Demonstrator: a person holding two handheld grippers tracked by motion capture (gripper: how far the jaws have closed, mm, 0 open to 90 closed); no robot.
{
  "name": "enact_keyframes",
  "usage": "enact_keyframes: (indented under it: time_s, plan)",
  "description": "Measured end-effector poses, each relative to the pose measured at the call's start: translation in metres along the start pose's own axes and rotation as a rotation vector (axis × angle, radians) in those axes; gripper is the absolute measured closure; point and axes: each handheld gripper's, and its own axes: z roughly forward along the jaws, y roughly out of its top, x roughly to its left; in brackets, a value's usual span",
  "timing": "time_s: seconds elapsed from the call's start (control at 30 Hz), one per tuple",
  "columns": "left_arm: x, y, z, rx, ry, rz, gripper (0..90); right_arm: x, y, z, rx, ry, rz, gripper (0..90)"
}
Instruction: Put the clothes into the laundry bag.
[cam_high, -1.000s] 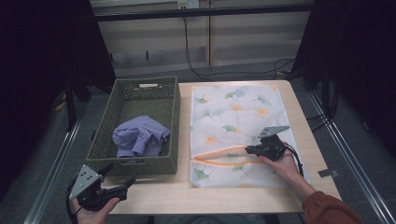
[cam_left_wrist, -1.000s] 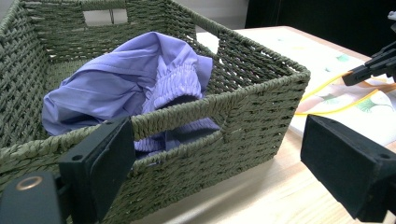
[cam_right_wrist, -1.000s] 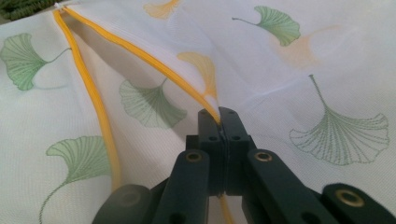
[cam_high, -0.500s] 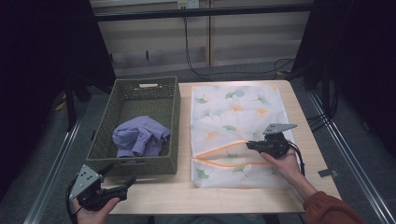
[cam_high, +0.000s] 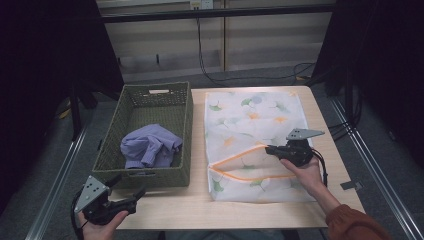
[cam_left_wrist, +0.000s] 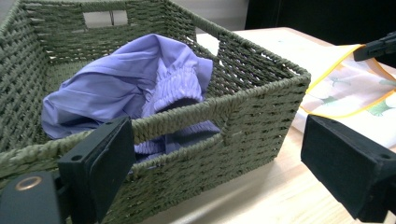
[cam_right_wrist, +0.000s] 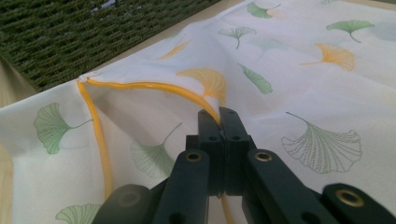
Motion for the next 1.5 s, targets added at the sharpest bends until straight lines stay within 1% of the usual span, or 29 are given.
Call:
enact_keyframes:
  time_s: [0.07, 0.1, 0.2, 0.3, 0.33, 0.37, 0.47, 0.5, 0.67, 0.73, 0.8, 0.97, 1.03, 1.07, 1.1, 1.17, 1.2, 1.27, 1.4, 1.43, 1.47, 1.5]
  plan:
    - [0.001, 0.0, -0.001, 0.003, 0.016, -0.002, 9.9, 0.0, 0.001, 0.0, -0.004, 0.0, 0.001, 89.6]
    - [0.001, 0.0, 0.0, 0.002, 0.017, -0.004, 9.9, 0.0, 0.001, -0.001, -0.005, 0.001, 0.003, 89.6]
    - [0.0, 0.0, 0.0, 0.004, 0.008, 0.0, 9.9, 0.0, 0.004, -0.001, -0.017, 0.004, -0.001, 89.6]
    - [0.0, -0.001, 0.001, 0.008, 0.012, -0.002, 9.8, 0.0, 0.007, -0.002, -0.023, 0.001, -0.002, 89.6]
    - [0.001, -0.001, 0.001, 0.009, 0.002, -0.007, 9.8, 0.001, 0.008, -0.002, -0.026, 0.001, -0.001, 89.6]
    - [0.001, -0.001, 0.0, 0.007, 0.002, -0.014, 9.8, 0.001, 0.009, -0.003, -0.028, 0.003, -0.006, 89.6]
    - [0.002, -0.001, 0.0, 0.007, 0.006, -0.011, 9.8, 0.001, 0.012, -0.003, -0.034, 0.007, -0.007, 89.6]
    - [0.001, -0.001, 0.0, 0.009, 0.014, -0.009, 9.8, 0.001, 0.013, -0.003, -0.04, 0.008, -0.01, 89.6]
    - [0.001, -0.001, 0.0, 0.005, 0.005, -0.008, 9.9, 0.001, 0.019, -0.004, -0.052, 0.009, -0.008, 89.6]
    - [0.001, -0.001, 0.0, 0.006, 0.01, -0.008, 9.9, 0.001, 0.023, -0.006, -0.061, 0.019, 0.0, 89.6]
    - [0.002, -0.001, 0.001, 0.008, 0.002, -0.004, 9.8, 0.002, 0.026, -0.008, -0.067, 0.022, -0.003, 89.6]
    - [0.001, -0.001, 0.001, 0.005, -0.001, -0.007, 9.7, 0.002, 0.032, -0.008, -0.074, 0.028, -0.006, 89.6]
    - [0.001, -0.001, 0.002, 0.008, -0.004, -0.004, 9.6, 0.002, 0.033, -0.008, -0.077, 0.028, -0.004, 89.6]
    - [0.0, -0.001, 0.001, 0.013, 0.006, 0.005, 9.5, 0.002, 0.034, -0.008, -0.08, 0.027, -0.002, 89.6]
    - [-0.002, 0.0, 0.002, 0.012, -0.007, 0.01, 9.4, 0.002, 0.035, -0.009, -0.085, 0.027, -0.004, 89.6]
    - [-0.004, 0.0, 0.002, 0.018, -0.011, 0.034, 9.2, 0.002, 0.037, -0.01, -0.092, 0.026, -0.004, 89.6]
    - [-0.004, 0.0, 0.002, 0.019, -0.008, 0.039, 9.2, 0.001, 0.038, -0.011, -0.096, 0.026, -0.003, 89.6]
    - [-0.003, 0.0, 0.002, 0.01, -0.007, 0.02, 9.0, 0.002, 0.042, -0.012, -0.108, 0.028, -0.003, 89.6]
    - [-0.002, 0.0, 0.002, 0.008, -0.006, 0.012, 9.0, 0.001, 0.046, -0.015, -0.125, 0.027, -0.006, 89.6]
    - [-0.002, 0.0, 0.002, 0.009, -0.001, 0.015, 9.0, 0.001, 0.048, -0.016, -0.13, 0.027, -0.005, 89.6]
    - [-0.002, 0.0, 0.002, 0.008, -0.006, 0.015, 9.0, 0.001, 0.049, -0.016, -0.135, 0.026, -0.005, 89.6]
    - [-0.002, 0.0, 0.003, 0.01, 0.002, 0.016, 9.0, 0.001, 0.05, -0.017, -0.138, 0.026, -0.003, 89.6]
